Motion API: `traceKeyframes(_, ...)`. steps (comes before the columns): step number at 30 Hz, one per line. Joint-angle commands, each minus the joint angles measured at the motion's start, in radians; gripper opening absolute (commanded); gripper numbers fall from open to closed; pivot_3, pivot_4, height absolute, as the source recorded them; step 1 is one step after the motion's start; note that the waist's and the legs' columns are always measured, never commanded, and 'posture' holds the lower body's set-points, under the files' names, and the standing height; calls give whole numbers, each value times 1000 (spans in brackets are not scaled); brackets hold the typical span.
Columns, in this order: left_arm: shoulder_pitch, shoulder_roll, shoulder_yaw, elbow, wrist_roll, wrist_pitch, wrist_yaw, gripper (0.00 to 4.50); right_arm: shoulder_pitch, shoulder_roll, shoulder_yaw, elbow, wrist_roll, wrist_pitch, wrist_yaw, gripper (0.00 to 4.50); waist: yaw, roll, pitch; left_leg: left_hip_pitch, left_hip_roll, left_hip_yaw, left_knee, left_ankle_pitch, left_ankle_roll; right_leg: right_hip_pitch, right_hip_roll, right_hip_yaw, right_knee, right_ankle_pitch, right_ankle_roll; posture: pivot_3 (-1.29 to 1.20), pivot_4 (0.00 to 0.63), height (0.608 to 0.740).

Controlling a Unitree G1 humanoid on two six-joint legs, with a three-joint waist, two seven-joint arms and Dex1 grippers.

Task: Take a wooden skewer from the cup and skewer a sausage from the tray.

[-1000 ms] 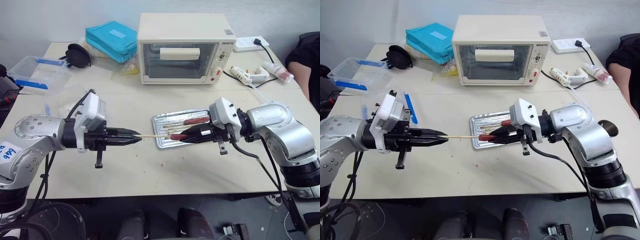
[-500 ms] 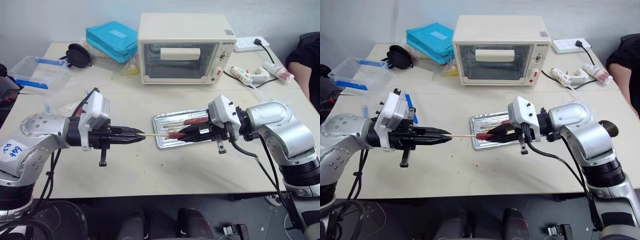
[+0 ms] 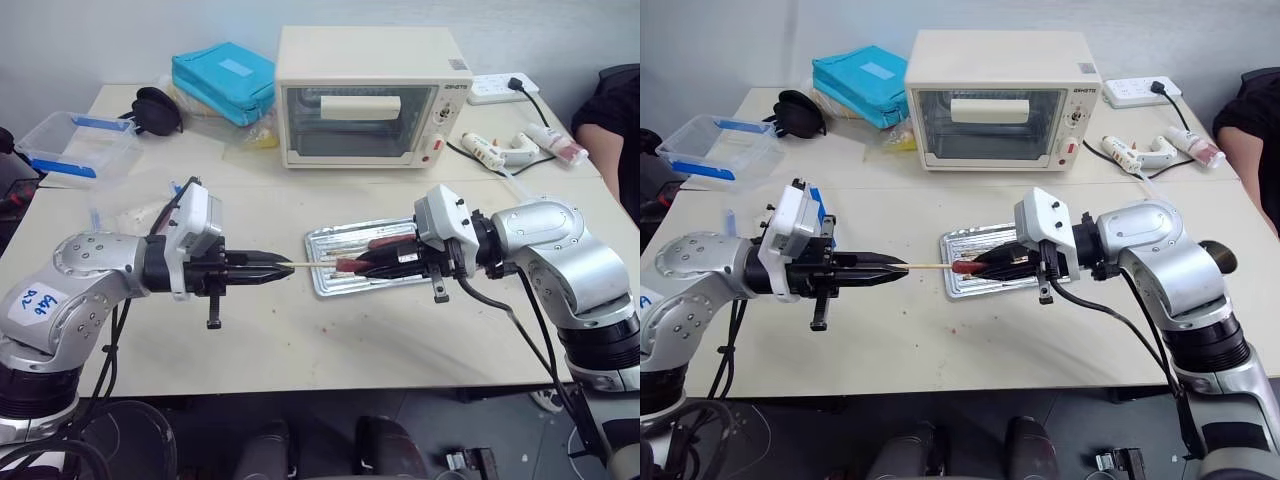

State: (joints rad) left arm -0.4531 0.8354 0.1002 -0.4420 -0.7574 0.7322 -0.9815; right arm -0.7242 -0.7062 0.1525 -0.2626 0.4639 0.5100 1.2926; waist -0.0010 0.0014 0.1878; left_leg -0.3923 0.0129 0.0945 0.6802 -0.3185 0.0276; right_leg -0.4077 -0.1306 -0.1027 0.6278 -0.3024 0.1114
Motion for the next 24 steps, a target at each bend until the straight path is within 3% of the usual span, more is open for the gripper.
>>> traceKeyframes(1,22,8,19,-43,2,-6,19,0,-31,5,2,-71,29,-11,12,1718,-1,0,0,0,0,0,0,0,0,0,0,0,0,0,0,0,150,740)
traceKeyframes(2,35,13,29,-49,-1,-5,21,0,-35,3,0,-66,26,-18,16,2027,-1,0,0,0,1,0,0,0,0,0,0,0,0,0,0,0,150,740)
traceKeyframes(8,146,41,142,-130,-41,20,74,0,-120,-34,-52,57,13,-59,55,2027,-2,0,0,0,0,0,0,0,0,0,0,0,0,0,0,0,150,740)
traceKeyframes(11,240,29,265,-201,-59,44,168,0,-173,-38,-85,146,7,-55,25,2027,-1,0,0,0,1,-1,0,0,0,0,-1,0,0,0,0,0,150,740)
traceKeyframes(19,405,-148,496,-365,88,143,686,0,-170,-19,-173,109,148,142,-67,2027,-1,-1,0,0,1,-2,0,-1,0,1,-3,2,-1,0,0,0,150,740)
traceKeyframes(24,412,-252,558,-291,249,165,924,0,-141,10,-173,48,195,182,-120,2027,0,-3,-1,1,1,-2,0,-1,0,2,-2,1,-1,0,0,0,150,740)
